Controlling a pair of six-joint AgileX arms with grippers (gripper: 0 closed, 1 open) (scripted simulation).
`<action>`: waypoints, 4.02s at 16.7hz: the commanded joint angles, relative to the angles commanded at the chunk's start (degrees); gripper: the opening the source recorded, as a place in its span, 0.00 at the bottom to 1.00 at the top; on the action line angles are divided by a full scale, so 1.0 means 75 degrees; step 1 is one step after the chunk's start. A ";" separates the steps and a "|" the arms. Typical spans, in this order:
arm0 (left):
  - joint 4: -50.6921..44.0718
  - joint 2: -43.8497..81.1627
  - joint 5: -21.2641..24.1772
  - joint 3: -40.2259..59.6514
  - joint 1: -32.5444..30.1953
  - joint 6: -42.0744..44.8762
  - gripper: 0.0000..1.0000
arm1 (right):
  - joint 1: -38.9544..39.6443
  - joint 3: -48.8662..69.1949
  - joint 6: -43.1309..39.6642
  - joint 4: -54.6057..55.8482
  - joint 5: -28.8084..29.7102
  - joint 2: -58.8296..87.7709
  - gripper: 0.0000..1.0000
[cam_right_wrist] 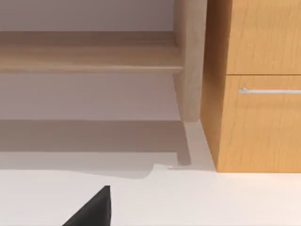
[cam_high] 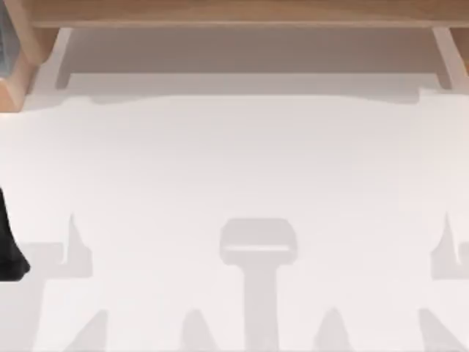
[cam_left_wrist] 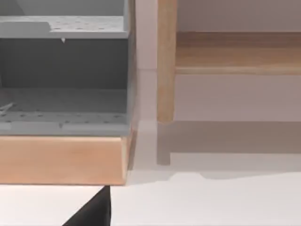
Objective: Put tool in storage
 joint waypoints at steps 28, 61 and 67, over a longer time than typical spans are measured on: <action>0.0000 0.0000 0.0000 0.0000 0.0000 0.0000 1.00 | -0.3248 0.7863 -1.1151 0.8639 -0.3069 1.6493 1.00; 0.0000 0.0000 0.0000 0.0000 0.0000 0.0000 1.00 | -0.3328 0.9276 -1.1905 0.8742 -0.3044 1.7979 0.02; 0.0000 0.0000 0.0000 0.0000 0.0000 0.0000 1.00 | -0.3328 0.9276 -1.1905 0.8742 -0.3044 1.7979 0.00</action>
